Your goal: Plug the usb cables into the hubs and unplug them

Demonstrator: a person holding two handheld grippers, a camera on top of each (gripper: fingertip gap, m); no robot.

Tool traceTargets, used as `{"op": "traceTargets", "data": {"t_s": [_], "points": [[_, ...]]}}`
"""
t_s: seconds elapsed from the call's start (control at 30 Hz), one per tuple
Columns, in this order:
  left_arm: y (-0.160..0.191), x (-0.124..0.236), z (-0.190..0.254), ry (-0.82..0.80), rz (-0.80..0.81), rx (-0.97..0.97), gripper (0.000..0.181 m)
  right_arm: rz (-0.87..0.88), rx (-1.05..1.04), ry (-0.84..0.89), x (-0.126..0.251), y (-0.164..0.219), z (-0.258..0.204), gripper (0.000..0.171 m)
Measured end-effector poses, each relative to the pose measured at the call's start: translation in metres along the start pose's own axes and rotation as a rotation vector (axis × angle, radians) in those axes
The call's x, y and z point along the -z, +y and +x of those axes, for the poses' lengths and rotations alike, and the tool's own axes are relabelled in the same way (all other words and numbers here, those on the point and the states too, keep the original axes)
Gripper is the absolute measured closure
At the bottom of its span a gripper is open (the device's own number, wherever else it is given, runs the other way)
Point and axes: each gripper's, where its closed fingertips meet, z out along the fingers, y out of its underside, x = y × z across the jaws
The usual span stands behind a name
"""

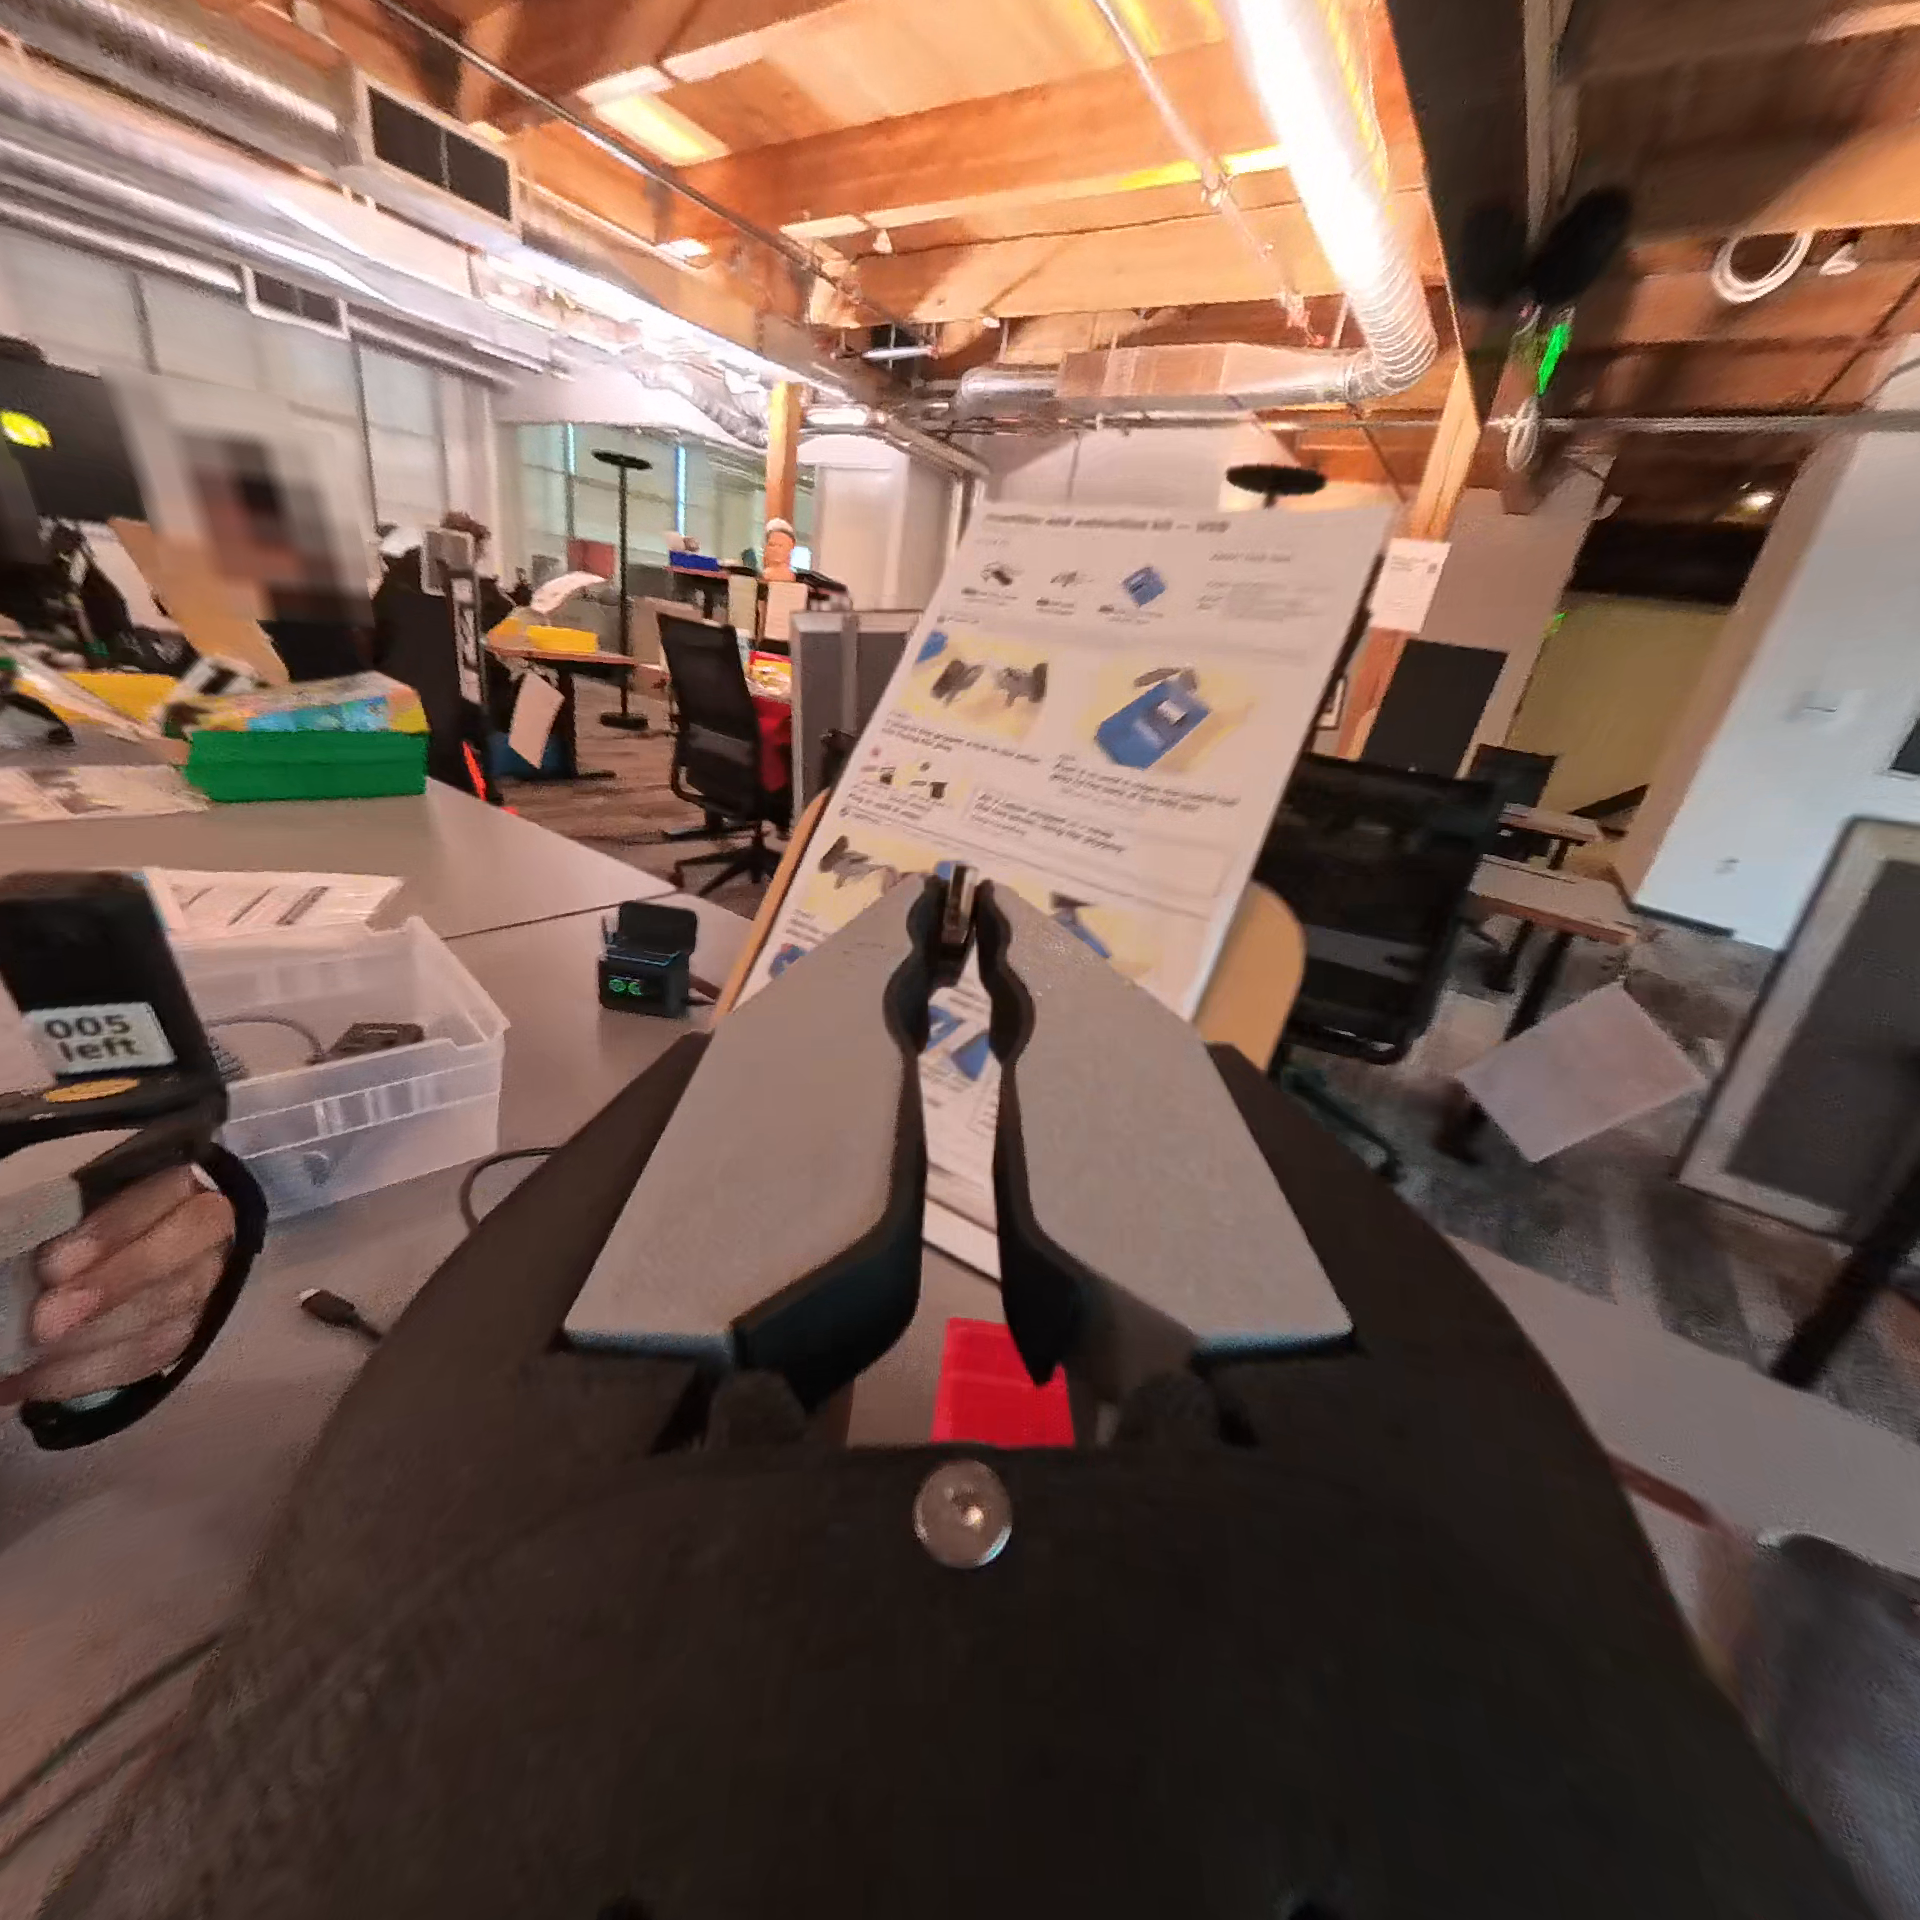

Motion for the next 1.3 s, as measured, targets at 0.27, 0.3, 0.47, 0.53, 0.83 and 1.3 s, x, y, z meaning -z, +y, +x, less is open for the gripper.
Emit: {"op": "traceTargets", "data": {"t_s": [0.27,0.3,0.47,0.53,0.83,1.3], "points": [[-0.017,0.014,-0.007,-0.084,0.082,-0.065,0.172,-0.508,0.083,-0.37,-0.011,0.056,-0.063,0.168],[-0.02,0.019,-0.011,-0.109,0.103,-0.057,0.172,-0.572,0.092,-0.426,-0.012,0.078,-0.079,0.168],[-0.036,0.037,-0.015,-0.127,0.219,-0.032,0.172,-0.833,0.061,-0.597,-0.021,0.18,-0.15,0.168],[-0.034,0.035,-0.006,-0.079,0.206,-0.04,0.172,-0.96,0.091,-0.608,-0.027,0.224,-0.166,0.168],[-0.019,0.02,0.003,-0.019,0.102,-0.054,0.172,-1.133,0.131,-0.577,-0.055,0.283,-0.193,0.135],[-0.031,0.029,-0.002,-0.064,0.167,-0.062,0.172,-1.013,-0.003,-0.583,-0.06,0.244,-0.175,0.097]]}}
